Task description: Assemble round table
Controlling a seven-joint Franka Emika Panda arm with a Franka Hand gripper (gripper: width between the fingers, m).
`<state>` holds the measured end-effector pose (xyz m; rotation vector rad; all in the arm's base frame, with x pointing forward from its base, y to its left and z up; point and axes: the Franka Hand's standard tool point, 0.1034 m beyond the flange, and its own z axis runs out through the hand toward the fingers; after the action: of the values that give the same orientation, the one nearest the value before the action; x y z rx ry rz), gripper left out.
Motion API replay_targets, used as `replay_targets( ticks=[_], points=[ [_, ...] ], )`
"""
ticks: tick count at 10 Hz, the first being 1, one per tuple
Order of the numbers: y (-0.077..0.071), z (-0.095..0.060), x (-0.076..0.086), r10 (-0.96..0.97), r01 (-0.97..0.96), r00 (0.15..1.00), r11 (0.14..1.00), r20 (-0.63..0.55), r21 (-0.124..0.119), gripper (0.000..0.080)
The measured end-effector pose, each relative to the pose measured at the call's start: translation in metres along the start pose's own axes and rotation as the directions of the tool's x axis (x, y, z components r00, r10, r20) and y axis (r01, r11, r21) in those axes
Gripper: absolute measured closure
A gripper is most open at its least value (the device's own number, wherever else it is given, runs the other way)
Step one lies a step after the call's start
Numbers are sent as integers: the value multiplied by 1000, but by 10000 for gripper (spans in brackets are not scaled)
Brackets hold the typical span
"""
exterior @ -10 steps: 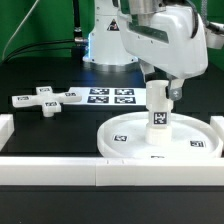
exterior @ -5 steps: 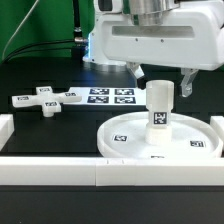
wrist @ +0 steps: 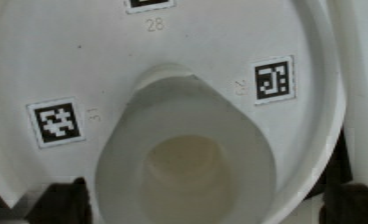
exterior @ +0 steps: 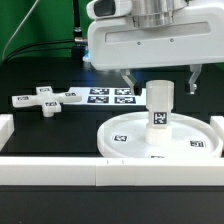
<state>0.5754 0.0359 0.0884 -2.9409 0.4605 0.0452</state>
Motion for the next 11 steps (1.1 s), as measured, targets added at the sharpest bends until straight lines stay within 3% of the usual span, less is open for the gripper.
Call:
replay_targets(
  ticks=[2, 4, 10, 11],
  points=[
    [0, 0, 0, -136, 136, 991, 991, -1, -6, 151],
    [-2, -2, 6, -426, 425, 904, 903, -21, -59, 151],
    [4, 0, 7, -728, 726, 686, 684, 0, -75, 151],
    [5, 5, 2, -799, 797, 601, 598, 16, -82, 151]
  ],
)
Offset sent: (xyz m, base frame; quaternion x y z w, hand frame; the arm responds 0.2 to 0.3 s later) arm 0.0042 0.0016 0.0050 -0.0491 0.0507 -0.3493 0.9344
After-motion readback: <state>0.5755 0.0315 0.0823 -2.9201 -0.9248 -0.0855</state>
